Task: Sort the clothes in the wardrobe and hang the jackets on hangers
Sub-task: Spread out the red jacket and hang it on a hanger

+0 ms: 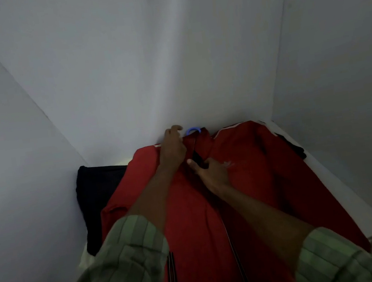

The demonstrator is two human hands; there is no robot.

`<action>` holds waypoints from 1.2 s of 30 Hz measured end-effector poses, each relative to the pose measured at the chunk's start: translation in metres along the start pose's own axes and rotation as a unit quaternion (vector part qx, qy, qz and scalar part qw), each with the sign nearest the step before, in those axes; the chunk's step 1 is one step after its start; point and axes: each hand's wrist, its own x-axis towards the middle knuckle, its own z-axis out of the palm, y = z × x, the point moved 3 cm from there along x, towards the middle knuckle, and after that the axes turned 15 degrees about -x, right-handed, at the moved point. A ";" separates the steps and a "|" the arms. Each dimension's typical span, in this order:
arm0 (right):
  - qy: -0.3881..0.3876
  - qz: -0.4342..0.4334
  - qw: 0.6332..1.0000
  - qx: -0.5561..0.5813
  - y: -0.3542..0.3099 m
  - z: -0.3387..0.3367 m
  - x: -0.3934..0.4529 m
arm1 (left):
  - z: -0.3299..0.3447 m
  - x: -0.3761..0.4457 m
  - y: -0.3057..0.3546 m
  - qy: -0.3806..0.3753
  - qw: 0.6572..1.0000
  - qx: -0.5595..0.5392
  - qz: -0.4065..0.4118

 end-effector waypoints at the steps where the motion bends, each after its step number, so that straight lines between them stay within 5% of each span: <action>1: 0.000 0.000 1.000 0.004 -0.001 0.000 0.000 | 0.002 0.006 -0.010 -0.037 0.999 0.028 -0.010; 4: 0.007 -0.005 1.000 -0.021 0.004 0.002 0.004 | 0.014 0.019 -0.030 -0.155 0.975 0.159 0.020; 11: 0.026 0.020 0.996 -0.082 0.006 0.017 0.019 | 0.027 0.032 -0.028 -0.195 0.942 0.262 -0.080; 15: 0.051 0.047 0.986 -0.154 -0.001 0.023 0.020 | 0.025 0.037 -0.027 -0.196 0.951 0.170 -0.170; 20: 0.175 -0.032 0.972 -0.155 -0.001 0.022 -0.005 | 0.008 0.045 -0.024 -0.229 0.939 -0.037 -0.255; 27: 0.293 -0.124 0.938 -0.137 -0.024 0.006 -0.029 | -0.034 0.071 0.020 -0.161 0.973 0.147 -0.077; 31: 0.351 -0.219 0.905 -0.099 -0.050 -0.015 -0.044 | -0.046 0.073 0.034 -0.135 0.965 0.226 0.004; 36: 0.234 -0.287 0.911 -0.181 -0.034 -0.014 -0.046 | -0.052 0.065 0.026 -0.222 0.961 0.162 0.020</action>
